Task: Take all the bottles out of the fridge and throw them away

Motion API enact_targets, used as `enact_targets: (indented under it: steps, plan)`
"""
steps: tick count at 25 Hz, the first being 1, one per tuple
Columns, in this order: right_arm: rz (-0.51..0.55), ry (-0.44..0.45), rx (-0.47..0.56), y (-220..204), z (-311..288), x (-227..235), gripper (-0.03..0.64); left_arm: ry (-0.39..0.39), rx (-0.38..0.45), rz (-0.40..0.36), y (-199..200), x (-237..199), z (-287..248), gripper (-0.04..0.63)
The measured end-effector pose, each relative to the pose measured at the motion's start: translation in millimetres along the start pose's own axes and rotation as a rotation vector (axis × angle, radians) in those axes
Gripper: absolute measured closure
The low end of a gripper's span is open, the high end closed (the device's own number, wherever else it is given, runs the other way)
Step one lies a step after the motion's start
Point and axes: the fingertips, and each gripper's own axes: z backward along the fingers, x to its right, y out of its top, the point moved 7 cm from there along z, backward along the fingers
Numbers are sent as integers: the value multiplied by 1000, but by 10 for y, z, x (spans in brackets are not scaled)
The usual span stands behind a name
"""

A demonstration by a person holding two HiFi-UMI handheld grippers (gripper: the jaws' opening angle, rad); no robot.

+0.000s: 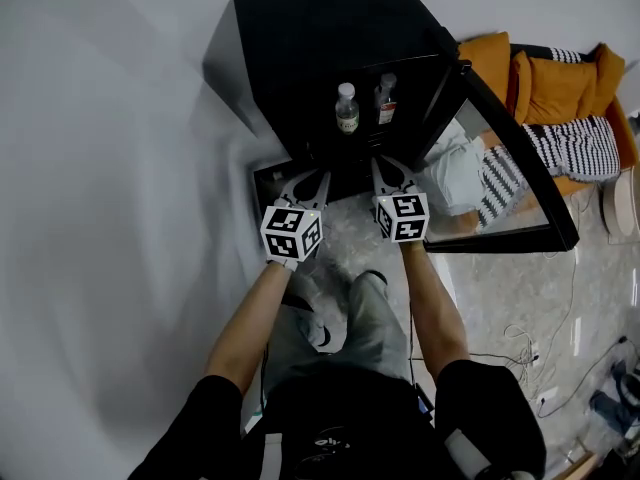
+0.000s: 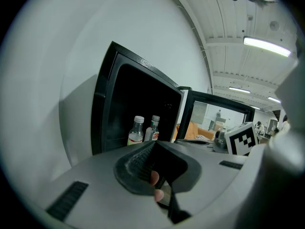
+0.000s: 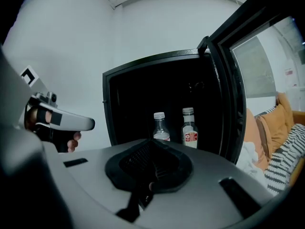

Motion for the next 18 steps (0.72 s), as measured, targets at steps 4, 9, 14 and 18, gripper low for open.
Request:
enact_targets:
  steps: [4,9,14,18]
  plan:
    - [29,-23,29,-74,-270,90,607,-5,38,-23,-35,-95,-163,594]
    - [46,-18,43,-238,-624,152,519,-14,54,-27,-236,-199,-324,594]
    - [50,13,31,-260,-1081,223,366,-14,74,-35,-304,-288,-464,594]
    - [51,20,36,-253,-1462,271,322,-14,89,-51,-292,-405,-583,594]
